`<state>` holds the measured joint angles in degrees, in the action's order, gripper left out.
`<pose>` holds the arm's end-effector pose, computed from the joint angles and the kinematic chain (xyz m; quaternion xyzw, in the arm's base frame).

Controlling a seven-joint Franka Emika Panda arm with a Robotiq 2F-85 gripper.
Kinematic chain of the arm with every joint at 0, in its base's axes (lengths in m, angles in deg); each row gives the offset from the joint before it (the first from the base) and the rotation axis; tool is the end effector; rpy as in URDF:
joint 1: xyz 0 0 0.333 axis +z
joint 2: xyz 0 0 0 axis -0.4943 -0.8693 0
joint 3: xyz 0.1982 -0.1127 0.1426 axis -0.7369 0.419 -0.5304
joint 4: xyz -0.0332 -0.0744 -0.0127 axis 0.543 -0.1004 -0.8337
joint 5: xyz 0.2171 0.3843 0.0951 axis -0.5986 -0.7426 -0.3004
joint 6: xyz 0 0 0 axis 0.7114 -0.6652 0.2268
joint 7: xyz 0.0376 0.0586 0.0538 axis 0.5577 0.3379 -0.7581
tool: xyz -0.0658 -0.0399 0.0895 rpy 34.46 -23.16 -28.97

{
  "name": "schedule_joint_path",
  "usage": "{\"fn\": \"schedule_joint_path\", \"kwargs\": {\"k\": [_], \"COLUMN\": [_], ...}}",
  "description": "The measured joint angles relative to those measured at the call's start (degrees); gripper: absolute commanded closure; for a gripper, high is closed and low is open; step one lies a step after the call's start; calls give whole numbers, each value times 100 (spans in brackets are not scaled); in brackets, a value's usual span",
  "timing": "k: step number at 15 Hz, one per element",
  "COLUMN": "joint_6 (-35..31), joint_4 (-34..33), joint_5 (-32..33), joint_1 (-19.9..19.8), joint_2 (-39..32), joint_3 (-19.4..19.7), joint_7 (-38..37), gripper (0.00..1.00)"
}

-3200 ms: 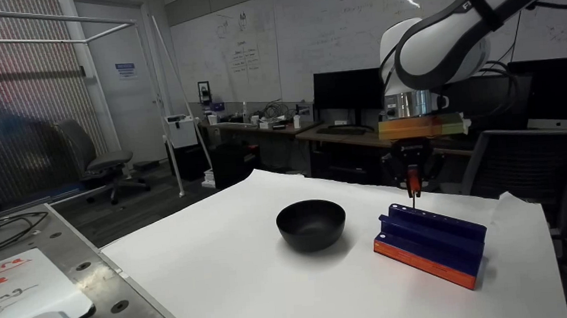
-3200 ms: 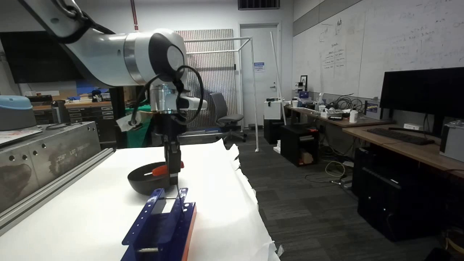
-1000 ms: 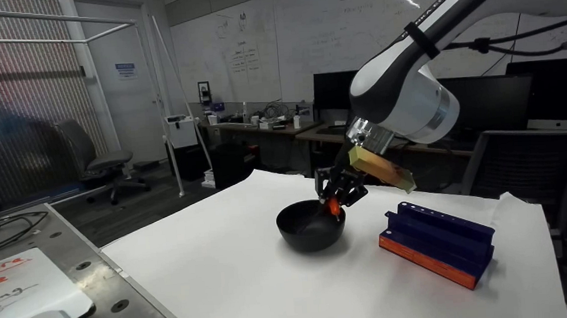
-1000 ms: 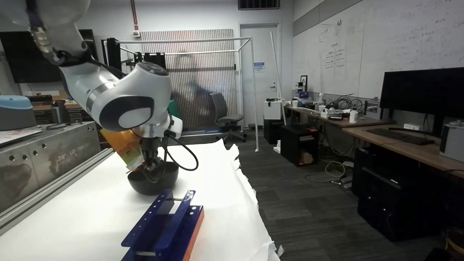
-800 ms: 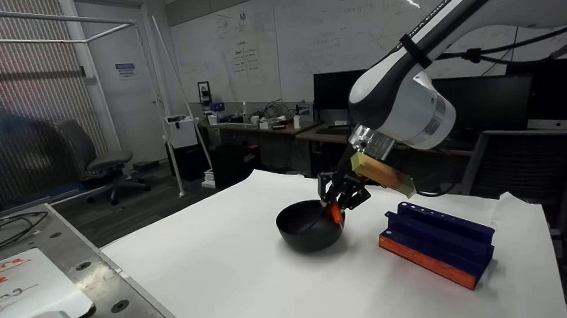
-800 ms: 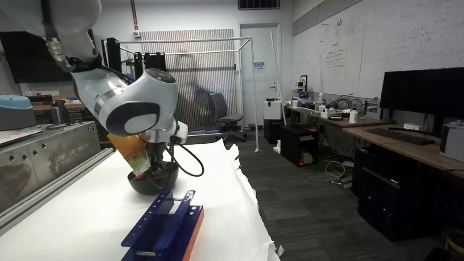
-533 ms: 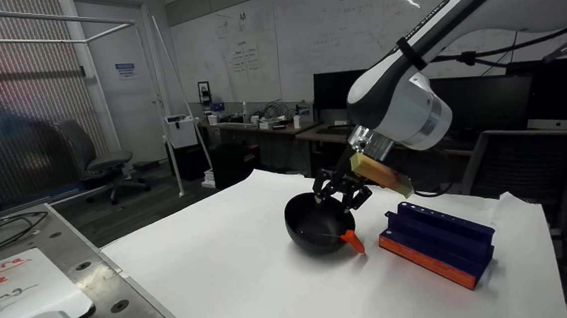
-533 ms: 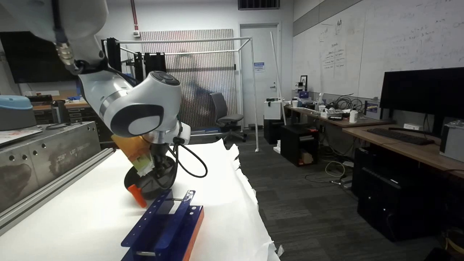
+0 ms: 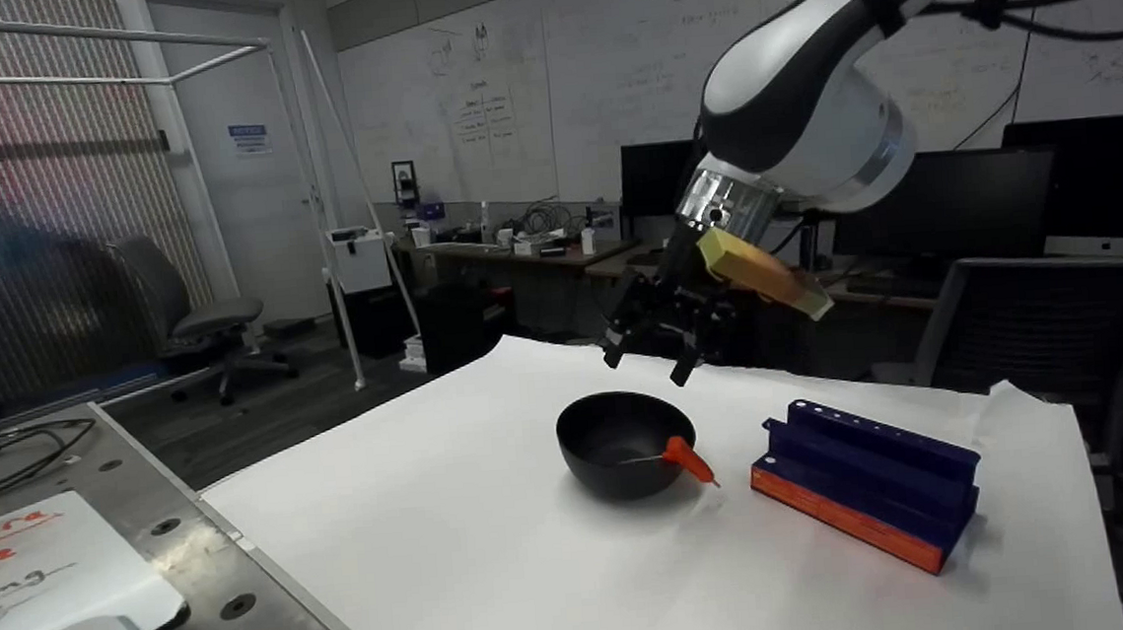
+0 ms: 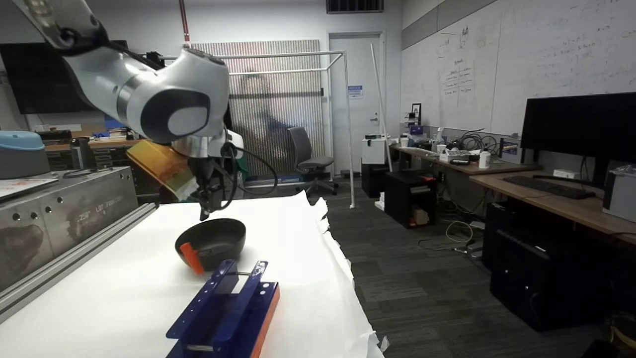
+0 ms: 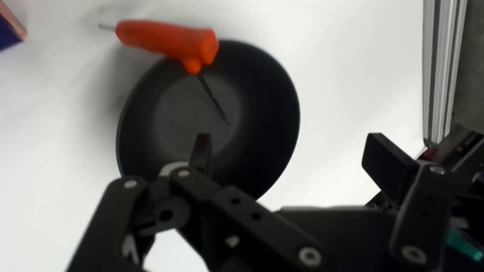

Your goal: Put the red object in the bowl

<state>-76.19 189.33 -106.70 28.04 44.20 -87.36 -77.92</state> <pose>0.6498 0.0678 0.2633 -0.9517 0.1943 -0.1069 0.2124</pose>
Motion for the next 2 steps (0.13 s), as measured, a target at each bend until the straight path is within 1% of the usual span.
{"fn": "schedule_joint_path", "kwargs": {"k": [2], "joint_6": [1063], "joint_4": [2], "joint_5": [566], "joint_1": [81], "joint_2": [436], "joint_3": [99], "joint_7": [-479], "gripper": [0]}}
